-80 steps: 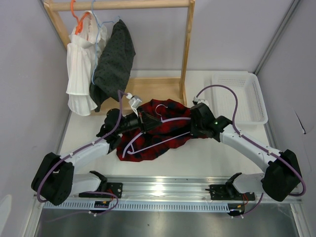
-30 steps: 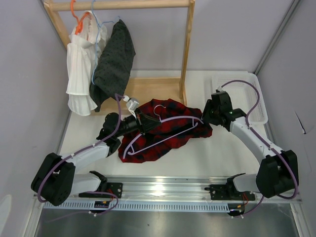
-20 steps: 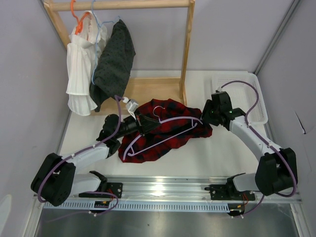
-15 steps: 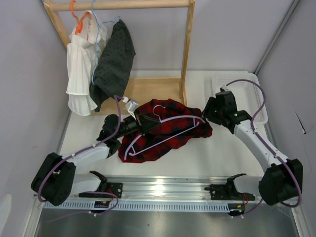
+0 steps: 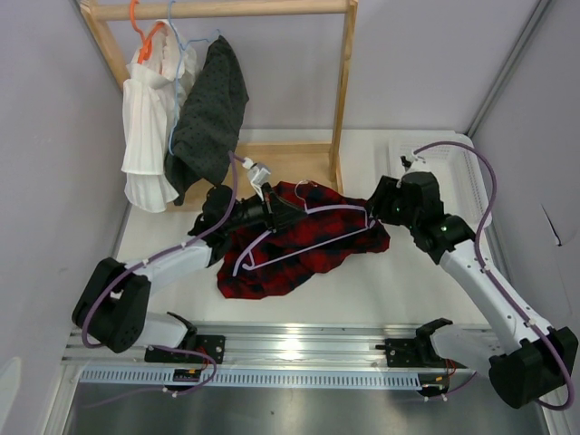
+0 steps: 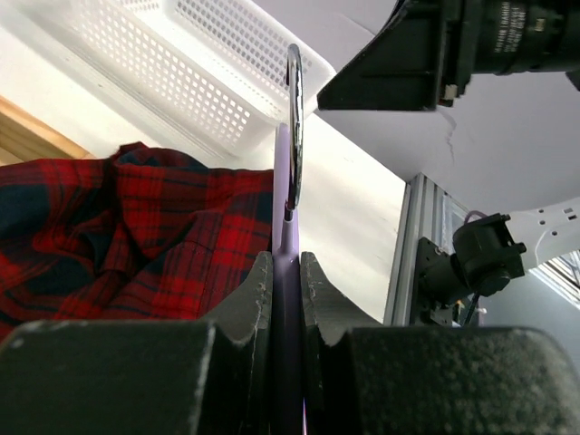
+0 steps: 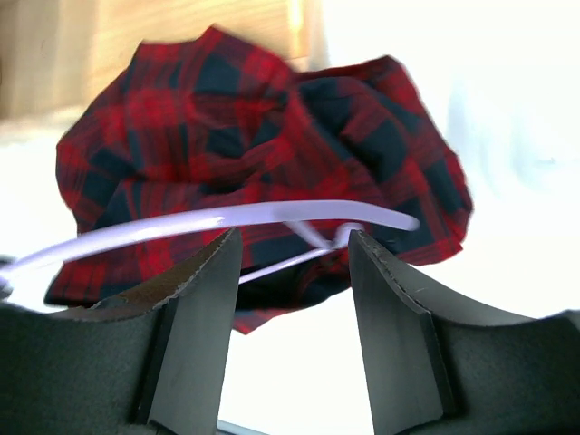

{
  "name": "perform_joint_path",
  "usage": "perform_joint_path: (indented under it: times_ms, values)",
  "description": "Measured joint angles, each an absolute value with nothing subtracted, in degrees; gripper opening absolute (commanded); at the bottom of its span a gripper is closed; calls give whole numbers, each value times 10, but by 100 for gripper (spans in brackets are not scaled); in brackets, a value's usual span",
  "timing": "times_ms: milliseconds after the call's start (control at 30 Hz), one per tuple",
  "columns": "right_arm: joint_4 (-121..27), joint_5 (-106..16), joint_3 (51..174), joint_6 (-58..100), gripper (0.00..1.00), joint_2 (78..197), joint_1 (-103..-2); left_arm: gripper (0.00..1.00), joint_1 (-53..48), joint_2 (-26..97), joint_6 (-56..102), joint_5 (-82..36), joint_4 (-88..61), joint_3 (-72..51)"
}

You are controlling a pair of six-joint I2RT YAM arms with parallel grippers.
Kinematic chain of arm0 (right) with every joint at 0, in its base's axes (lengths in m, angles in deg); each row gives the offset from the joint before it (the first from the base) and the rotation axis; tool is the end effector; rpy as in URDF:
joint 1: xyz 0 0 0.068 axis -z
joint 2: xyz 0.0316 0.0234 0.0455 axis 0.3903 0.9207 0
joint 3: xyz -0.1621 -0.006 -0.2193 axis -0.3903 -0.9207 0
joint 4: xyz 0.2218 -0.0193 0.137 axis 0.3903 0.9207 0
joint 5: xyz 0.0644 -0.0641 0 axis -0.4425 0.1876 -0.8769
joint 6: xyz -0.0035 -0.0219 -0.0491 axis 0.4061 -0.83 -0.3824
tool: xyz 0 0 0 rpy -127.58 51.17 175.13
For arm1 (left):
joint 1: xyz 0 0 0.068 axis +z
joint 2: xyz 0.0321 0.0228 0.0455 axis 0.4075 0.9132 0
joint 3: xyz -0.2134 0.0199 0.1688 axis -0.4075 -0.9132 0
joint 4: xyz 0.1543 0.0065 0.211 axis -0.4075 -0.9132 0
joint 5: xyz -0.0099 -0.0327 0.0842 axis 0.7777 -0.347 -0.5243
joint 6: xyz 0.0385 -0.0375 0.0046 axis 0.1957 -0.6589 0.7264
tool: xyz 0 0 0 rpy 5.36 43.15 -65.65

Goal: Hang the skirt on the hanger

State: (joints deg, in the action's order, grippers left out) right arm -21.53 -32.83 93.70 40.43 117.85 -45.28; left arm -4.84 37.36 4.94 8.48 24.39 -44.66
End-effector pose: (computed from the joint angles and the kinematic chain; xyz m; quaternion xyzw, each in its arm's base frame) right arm 0.2206 0.0875 0.3273 0.0490 0.8700 0.1705 0.4601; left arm 0.2433 -0.1603 0.2645 0.2386 0.6618 -0.5364 0.4662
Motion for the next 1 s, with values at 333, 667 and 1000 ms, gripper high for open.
perform_joint_path:
  times_ms: [333,667,1000]
  values:
    - [-245,-353,948,352,54,1182,-546,0,-65,419,82,98,165,-398]
    - [-249,-350,977,311,55,1229,-589,0,-66,442,97,109,136,-367]
    - [-273,-345,1017,341,53,1273,-635,0,-74,464,97,109,133,-358]
